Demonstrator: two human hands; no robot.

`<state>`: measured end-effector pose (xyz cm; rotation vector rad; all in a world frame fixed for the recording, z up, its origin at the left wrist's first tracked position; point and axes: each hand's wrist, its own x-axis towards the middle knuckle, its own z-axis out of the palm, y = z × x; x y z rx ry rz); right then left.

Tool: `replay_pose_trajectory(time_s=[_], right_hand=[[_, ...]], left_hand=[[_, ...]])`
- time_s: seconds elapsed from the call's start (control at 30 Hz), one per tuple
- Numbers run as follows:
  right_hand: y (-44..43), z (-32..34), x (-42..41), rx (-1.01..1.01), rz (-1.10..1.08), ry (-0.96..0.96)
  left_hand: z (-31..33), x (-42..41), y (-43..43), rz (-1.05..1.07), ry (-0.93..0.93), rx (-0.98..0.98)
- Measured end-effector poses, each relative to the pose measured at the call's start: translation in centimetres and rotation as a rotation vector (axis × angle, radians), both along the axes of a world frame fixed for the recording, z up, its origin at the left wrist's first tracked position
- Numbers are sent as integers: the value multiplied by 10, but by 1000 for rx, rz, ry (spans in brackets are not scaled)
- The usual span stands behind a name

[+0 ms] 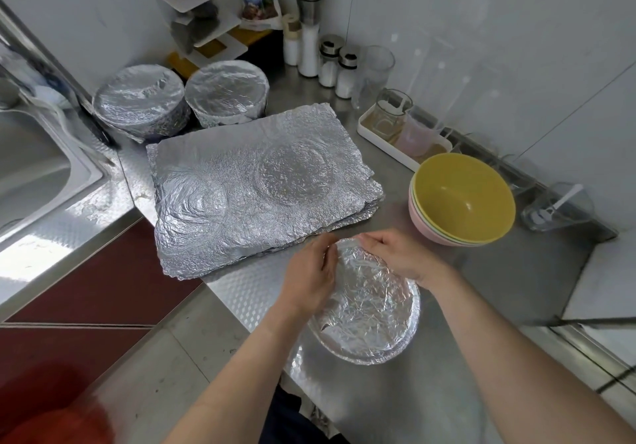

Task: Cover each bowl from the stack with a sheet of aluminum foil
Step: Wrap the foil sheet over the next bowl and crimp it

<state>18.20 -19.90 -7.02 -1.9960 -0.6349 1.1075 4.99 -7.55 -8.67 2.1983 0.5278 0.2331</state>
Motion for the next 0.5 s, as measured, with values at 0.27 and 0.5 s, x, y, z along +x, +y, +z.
replay_pose_trajectory(time_s=[0.27, 0.5], right_hand=[[-9, -8, -4, 10, -91, -27], [-22, -4, -11, 79, -221, 8]], left_hand=[[2, 2, 2, -41, 47, -45], [6, -7, 7, 46, 135, -251]])
